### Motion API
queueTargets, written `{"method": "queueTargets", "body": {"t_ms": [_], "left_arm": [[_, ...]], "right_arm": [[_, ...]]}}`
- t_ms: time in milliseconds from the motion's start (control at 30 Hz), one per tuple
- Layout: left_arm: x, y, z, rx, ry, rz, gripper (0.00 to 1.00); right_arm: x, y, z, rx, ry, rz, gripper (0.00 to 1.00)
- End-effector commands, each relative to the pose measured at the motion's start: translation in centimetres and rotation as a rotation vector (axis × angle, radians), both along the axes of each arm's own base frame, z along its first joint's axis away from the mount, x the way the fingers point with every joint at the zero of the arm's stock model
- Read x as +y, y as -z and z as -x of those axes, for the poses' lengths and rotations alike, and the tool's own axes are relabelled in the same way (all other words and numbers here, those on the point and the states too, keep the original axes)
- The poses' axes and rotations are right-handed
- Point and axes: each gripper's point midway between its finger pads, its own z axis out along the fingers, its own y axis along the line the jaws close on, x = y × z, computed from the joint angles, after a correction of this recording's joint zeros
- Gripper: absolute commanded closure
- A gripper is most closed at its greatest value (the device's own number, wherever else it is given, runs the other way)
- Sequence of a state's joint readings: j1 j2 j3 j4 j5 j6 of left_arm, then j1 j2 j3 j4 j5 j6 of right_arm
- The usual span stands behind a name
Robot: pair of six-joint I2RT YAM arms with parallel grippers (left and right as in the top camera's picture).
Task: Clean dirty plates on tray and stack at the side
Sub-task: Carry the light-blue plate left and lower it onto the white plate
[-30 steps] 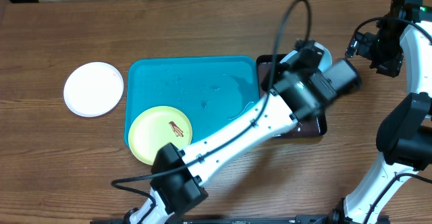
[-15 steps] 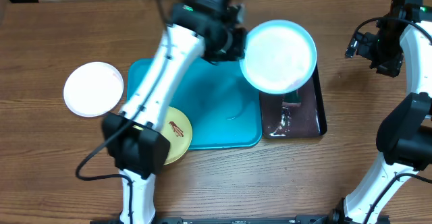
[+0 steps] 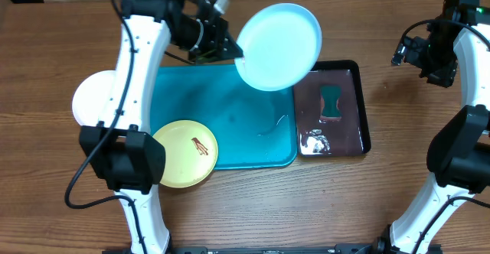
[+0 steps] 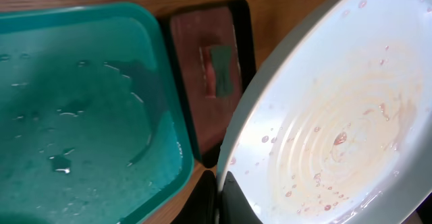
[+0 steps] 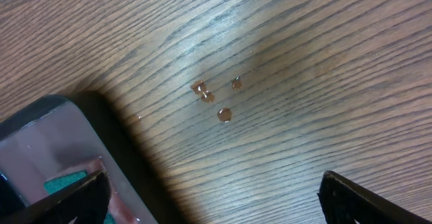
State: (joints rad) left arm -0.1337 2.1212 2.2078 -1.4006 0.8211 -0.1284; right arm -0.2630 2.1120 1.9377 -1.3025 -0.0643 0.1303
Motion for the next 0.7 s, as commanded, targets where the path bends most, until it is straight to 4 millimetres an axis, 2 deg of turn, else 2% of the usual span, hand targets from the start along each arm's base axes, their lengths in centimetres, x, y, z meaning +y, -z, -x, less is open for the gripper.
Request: {"method": "queueTargets", "body": {"t_ms": [0,200,333,400,567,667], "left_arm": [[3.5,-0.2,-1.1,-0.027,-0.059,-0.027,0.96],[9.9,1.3,-1.4,0.038,-0.195,-0.141,0.96],[15.8,2.6,-1.9,0.093,-0.361,-0.244,0.96],[19.5,3.4,-1.9,0.137,-0.477,-0.315,0.96],[26.8,5.7,-0.3,0.242,-0.673,-0.488,0.96],[29.8,7.3,1.0,0.304,-0.753,-0.575,0.96]], "right_arm": [[-0.1,-2.1,-0.4,-0.056,0.002,0.011,0.0],[-0.1,-2.1,-0.4,-0.056,0.002,0.011,0.0],[-0.1,-2.1,-0.4,-0.056,0.002,0.011,0.0],[-0.1,-2.1,-0.4,-0.056,0.002,0.011,0.0],[-0.1,-2.1,-0.4,-0.056,0.002,0.011,0.0],[-0.1,-2.1,-0.4,-0.056,0.002,0.011,0.0]]}}
